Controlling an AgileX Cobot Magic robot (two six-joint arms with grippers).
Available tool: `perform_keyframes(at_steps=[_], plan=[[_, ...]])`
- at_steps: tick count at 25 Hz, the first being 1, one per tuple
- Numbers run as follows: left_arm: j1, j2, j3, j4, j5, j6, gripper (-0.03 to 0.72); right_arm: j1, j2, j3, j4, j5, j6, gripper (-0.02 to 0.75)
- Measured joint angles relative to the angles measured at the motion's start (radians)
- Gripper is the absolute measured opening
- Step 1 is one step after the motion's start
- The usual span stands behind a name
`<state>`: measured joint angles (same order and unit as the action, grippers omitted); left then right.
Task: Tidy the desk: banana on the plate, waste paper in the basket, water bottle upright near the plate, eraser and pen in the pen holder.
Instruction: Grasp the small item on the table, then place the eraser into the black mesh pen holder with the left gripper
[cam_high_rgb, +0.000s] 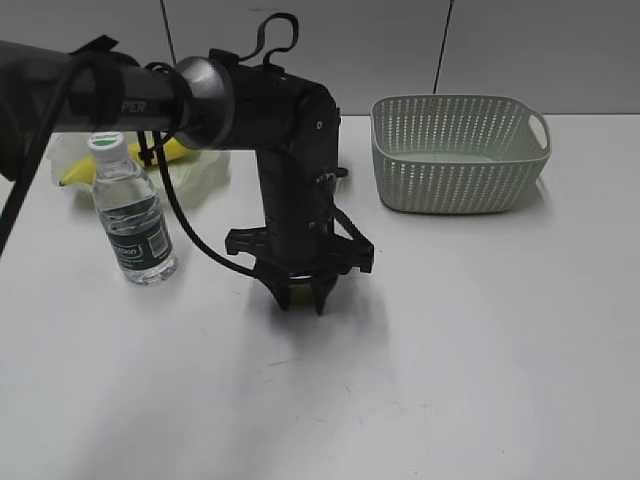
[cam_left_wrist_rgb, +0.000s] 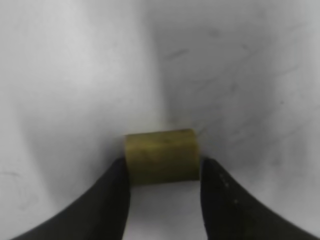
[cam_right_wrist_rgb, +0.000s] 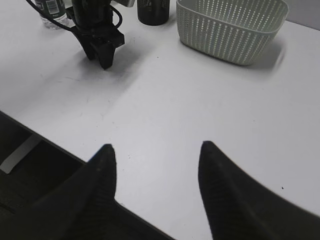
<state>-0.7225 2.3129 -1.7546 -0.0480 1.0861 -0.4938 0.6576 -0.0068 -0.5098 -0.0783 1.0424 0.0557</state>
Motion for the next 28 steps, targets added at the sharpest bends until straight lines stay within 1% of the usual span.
perform_keyframes(at_steps=[2, 5, 8, 11, 14, 17, 19, 20, 22, 28], plan=[[0.000, 0.000, -0.010, 0.005, 0.007, 0.000, 0.265, 0.000, 0.000, 0.000, -0.001, 0.000, 0.000, 0.425], [-0.001, 0.000, -0.045, 0.027, 0.020, 0.018, 0.267, 0.000, 0.000, 0.000, -0.001, 0.000, 0.000, 0.425], [-0.001, 0.000, -0.110, 0.033, 0.053, 0.032, 0.267, 0.000, 0.000, 0.000, -0.002, 0.000, 0.000, 0.425], [-0.001, 0.000, -0.203, 0.037, 0.098, 0.036, 0.267, 0.000, 0.000, 0.000, -0.002, 0.000, 0.000, 0.424], [-0.001, 0.000, -0.335, 0.057, 0.127, 0.036, 0.267, 0.000, 0.000, 0.000, -0.002, 0.000, 0.000, 0.424], [0.001, 0.000, -0.478, 0.132, 0.111, 0.037, 0.267, 0.000, 0.000, 0.000, -0.002, 0.000, 0.000, 0.424], [0.008, -0.001, -0.537, 0.194, 0.066, 0.037, 0.266, 0.000, 0.000, 0.000, -0.002, 0.000, 0.000, 0.424], [0.014, -0.001, -0.558, 0.222, 0.038, 0.037, 0.266, 0.000, 0.000, 0.000, -0.002, 0.000, 0.000, 0.424], [0.036, -0.001, -0.574, 0.242, -0.011, 0.037, 0.266, 0.000, 0.000, 0.000, -0.002, 0.000, 0.000, 0.424], [0.110, 0.009, -0.577, 0.240, -0.074, 0.037, 0.266, 0.000, 0.000, 0.000, -0.002, -0.001, 0.000, 0.424]])
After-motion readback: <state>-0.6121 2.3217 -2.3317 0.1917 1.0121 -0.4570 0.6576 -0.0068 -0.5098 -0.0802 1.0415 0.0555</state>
